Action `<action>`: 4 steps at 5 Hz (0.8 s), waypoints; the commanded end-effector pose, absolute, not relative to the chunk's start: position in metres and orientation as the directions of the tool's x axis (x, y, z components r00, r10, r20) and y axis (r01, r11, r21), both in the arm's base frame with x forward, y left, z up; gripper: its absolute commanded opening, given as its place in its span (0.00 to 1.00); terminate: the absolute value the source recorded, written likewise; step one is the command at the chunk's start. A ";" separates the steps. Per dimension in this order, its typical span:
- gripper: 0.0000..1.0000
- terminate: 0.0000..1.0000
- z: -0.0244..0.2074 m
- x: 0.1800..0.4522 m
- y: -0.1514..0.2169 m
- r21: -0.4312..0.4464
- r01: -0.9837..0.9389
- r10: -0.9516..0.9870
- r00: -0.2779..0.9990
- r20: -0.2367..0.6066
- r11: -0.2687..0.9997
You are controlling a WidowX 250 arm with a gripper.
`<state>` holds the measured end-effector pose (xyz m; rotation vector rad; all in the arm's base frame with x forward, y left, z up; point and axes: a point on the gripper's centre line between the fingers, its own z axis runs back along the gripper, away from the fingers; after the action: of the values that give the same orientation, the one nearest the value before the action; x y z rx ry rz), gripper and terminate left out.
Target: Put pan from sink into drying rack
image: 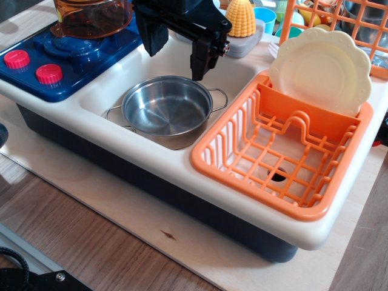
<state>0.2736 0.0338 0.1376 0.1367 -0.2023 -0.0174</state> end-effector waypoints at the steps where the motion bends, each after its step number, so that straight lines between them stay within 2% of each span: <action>1: 1.00 0.00 0.138 0.274 0.034 0.137 0.004 -0.031 0.979 0.199 0.991; 2: 1.00 0.00 0.139 0.264 0.029 0.133 0.132 -0.160 0.962 0.224 0.982; 3: 1.00 0.00 0.128 0.247 0.031 0.089 0.312 -0.325 0.909 0.261 0.946; 4: 1.00 0.00 0.119 0.231 0.033 0.103 0.476 -0.485 0.835 0.260 0.874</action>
<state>0.2257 0.0335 0.1062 0.0270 -0.2525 -0.5488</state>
